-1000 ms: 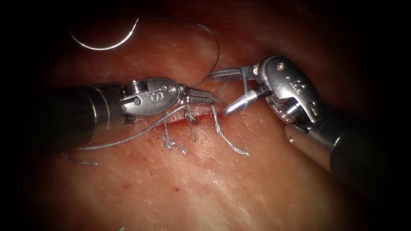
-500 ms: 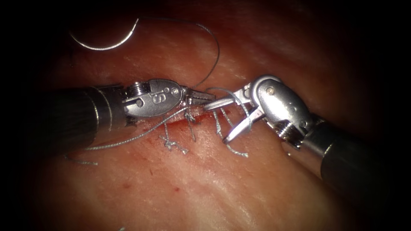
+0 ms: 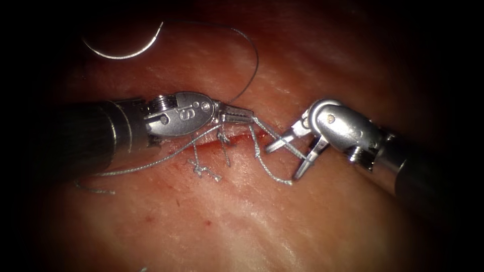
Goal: Wound Closure
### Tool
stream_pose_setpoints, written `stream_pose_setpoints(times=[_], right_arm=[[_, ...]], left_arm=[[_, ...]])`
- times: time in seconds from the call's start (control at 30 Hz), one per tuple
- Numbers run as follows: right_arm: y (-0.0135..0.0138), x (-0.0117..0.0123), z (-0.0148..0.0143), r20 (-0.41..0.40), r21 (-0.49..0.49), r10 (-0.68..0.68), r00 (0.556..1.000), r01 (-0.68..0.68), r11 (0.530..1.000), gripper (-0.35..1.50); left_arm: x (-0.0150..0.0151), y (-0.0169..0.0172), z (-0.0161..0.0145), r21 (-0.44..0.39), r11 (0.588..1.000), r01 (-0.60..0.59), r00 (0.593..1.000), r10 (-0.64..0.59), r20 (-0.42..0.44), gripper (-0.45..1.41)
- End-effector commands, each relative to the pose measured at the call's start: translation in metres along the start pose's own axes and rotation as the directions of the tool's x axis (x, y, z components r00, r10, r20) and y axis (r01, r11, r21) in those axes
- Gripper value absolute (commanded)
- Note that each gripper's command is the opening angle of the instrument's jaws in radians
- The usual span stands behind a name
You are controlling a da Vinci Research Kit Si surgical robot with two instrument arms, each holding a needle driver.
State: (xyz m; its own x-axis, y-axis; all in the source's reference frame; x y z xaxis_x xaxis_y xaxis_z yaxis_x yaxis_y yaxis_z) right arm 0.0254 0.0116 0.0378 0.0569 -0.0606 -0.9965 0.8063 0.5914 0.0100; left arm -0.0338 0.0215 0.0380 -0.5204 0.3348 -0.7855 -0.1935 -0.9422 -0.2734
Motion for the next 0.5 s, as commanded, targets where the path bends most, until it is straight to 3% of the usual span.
stream_pose_setpoints(times=[0.03, 0.5], right_arm=[[0.0004, -0.0008, 0.0004, 0.011, 0.014, -0.002, 1.000, 0.002, 1.000, 0.49], [0.0009, -0.0025, 0.0027, 0.085, 0.040, -0.007, 0.996, 0.004, 0.999, 0.46]], left_arm=[[-0.0001, -0.0003, 0.0007, 0.001, 1.000, -0.002, 1.000, 0.002, -0.002, -0.45], [-0.0002, 0.0001, 0.0004, -0.001, 1.000, -0.005, 1.000, 0.005, -0.003, -0.45]])
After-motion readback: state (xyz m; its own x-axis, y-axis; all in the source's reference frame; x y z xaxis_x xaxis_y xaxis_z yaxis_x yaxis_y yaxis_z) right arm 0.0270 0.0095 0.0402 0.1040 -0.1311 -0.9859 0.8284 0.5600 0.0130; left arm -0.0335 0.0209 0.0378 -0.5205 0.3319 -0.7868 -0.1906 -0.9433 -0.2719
